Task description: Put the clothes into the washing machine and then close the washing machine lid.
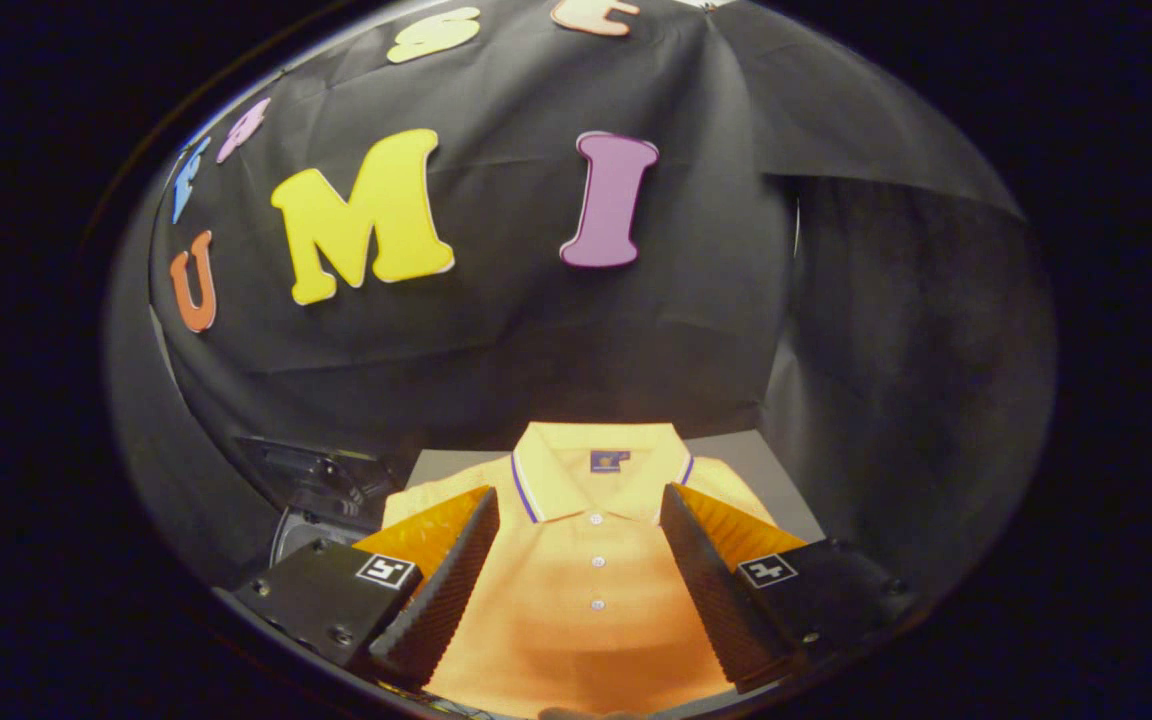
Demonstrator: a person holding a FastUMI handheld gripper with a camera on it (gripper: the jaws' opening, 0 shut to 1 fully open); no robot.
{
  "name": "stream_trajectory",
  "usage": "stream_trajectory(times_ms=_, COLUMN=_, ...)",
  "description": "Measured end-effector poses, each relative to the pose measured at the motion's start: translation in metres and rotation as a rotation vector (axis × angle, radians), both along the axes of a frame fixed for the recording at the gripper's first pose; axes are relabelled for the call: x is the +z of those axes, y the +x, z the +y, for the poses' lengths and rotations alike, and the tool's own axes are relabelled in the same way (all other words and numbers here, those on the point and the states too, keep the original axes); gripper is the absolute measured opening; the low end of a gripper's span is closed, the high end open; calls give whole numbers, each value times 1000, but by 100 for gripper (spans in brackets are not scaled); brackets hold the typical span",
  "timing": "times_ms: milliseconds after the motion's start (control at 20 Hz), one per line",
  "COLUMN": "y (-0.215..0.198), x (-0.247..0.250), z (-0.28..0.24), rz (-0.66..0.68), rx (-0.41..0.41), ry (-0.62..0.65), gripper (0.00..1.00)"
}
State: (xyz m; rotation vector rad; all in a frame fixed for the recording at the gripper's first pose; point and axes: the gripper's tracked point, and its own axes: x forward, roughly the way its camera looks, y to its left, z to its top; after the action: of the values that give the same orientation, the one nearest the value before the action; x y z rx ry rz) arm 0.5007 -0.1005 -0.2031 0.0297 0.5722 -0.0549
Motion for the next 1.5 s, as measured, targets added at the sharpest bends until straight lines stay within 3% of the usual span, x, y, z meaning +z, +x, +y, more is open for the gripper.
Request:
stream_trajectory(times_ms=400, y=12, x=-73, z=-13, rz=203, rx=-41, ry=-3, gripper=100)
stream_trajectory(times_ms=800, y=16, x=-73, z=-14, rz=210, rx=-31, ry=-38, gripper=97)
stream_trajectory(times_ms=900, y=16, x=-72, z=-14, rz=204, rx=-37, ry=-39, gripper=83)
stream_trajectory(times_ms=1150, y=19, x=-71, z=-9, rz=216, rx=-5, ry=-47, gripper=24)
stream_trajectory(times_ms=1350, y=18, x=-71, z=-4, rz=255, rx=11, ry=-82, gripper=9)
stream_trajectory(times_ms=1500, y=16, x=-69, z=0, rz=253, rx=23, ry=-35, gripper=6)
